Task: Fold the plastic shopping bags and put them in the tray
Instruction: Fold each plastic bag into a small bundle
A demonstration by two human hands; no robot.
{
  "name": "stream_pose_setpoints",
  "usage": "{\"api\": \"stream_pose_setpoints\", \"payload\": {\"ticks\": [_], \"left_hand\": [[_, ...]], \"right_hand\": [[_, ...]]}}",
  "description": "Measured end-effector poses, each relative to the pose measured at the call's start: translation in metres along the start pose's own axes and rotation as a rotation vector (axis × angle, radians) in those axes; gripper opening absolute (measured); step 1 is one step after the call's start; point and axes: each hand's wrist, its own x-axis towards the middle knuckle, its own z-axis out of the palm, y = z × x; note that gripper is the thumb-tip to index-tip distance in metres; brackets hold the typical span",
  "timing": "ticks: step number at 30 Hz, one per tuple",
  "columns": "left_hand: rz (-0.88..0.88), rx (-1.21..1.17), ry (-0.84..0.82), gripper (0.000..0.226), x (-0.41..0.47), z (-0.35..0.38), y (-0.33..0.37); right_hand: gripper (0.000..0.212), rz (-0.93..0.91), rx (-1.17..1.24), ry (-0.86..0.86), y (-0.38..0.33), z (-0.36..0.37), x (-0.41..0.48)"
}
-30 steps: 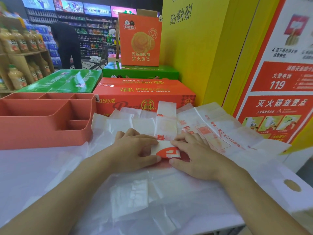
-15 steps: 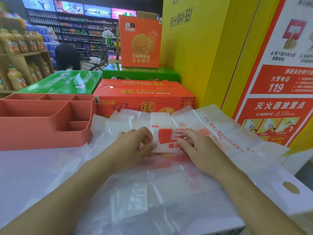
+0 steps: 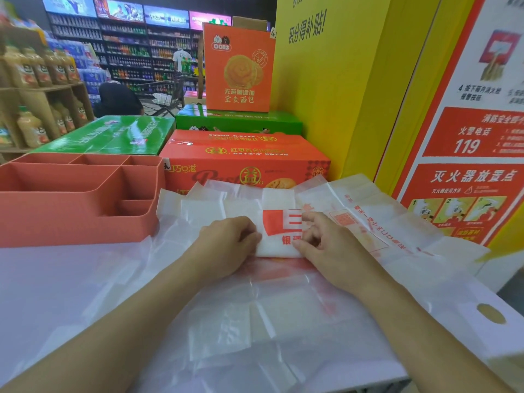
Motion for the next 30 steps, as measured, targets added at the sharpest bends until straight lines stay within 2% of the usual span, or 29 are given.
{"api": "stream_pose_setpoints", "payload": {"ticks": [2, 4, 9, 17, 24, 28, 30], "left_hand": [[-0.012, 0.020, 0.015, 0.010, 0.001, 0.002, 0.001], [0.002, 0.018, 0.031, 0.011, 0.000, 0.004, 0.002], [0.101, 0.118, 0.036, 0.018, 0.000, 0.008, 0.002], [0.128, 0.327, -0.089, 0.043, -0.001, 0.010, 0.004], [0.197, 0.376, -0.054, 0.036, -0.002, 0.006, 0.001], [0.235, 0.342, -0.038, 0.054, -0.003, 0.002, -0.003], [0.256, 0.279, 0.003, 0.056, -0.004, 0.002, -0.005]], "right_hand": [[0.059, 0.019, 0.005, 0.002, 0.001, 0.002, 0.001], [0.064, 0.012, -0.028, 0.011, 0.003, 0.003, 0.002], [0.046, -0.059, -0.270, -0.025, 0.003, 0.001, 0.001], [0.037, -0.041, -0.444, -0.166, -0.002, 0.000, -0.003], [0.034, -0.079, -0.389, -0.126, -0.001, -0.002, -0.004], [0.038, -0.111, -0.336, -0.147, 0.000, -0.004, -0.005], [0.030, -0.140, -0.306, -0.125, 0.002, -0.004, -0.004]]}}
